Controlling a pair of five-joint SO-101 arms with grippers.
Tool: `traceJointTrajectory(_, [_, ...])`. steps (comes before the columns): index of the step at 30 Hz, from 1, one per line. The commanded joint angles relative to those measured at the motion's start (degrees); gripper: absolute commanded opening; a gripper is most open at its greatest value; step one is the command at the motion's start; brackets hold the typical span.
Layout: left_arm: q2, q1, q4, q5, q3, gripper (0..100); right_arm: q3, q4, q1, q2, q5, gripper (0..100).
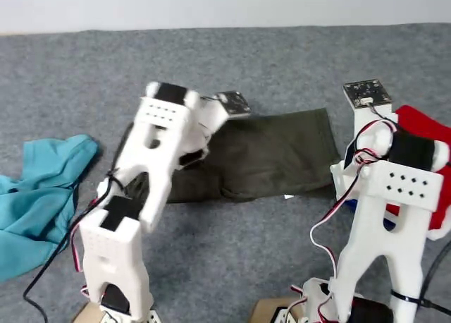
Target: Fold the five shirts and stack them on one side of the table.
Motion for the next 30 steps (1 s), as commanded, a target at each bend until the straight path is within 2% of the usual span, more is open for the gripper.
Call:
traceJointTrajectory(1, [1.1, 2.3, -4.2, 1.8, 1.3, 2, -0.4, 1.8, 0.5, -1.5, -0.2, 0.9])
traceJointTrajectory(8, [9.5, 1.3, -5.4, 2.0, -0.7, 2, -0.4, 1.7, 0.5, -1.5, -0.2, 0.9])
traceJointTrajectory(14, [4.2, -1.1, 4.7, 2.3, -12.7, 2, -0.7, 0.7, 0.4, -1.5, -0.2, 0.9])
traceJointTrajectory(17, [-1.4, -1.0, 5.5, 6.9, -14.0, 2, -0.5, -1.5, -1.2, -1.5, -0.2, 2.1])
traceJointTrajectory(21, [-9.8, -1.3, 5.5, 13.5, -11.2, 2, -0.5, -5.8, -5.0, -0.5, -0.7, 15.1])
traceJointTrajectory(23, [-13.7, -2.0, 5.5, 17.4, -8.3, 2, -1.1, -8.3, -6.3, 2.2, -3.3, 20.8])
traceJointTrajectory(26, [-19.3, -4.3, 5.5, 21.1, -2.3, 2, -4.2, -10.8, -7.9, 8.8, -6.2, 22.4])
traceJointTrajectory(30, [-26.8, -9.1, 5.5, 21.5, 6.0, 2, -13.8, -10.9, -9.6, 21.4, -6.7, 22.5])
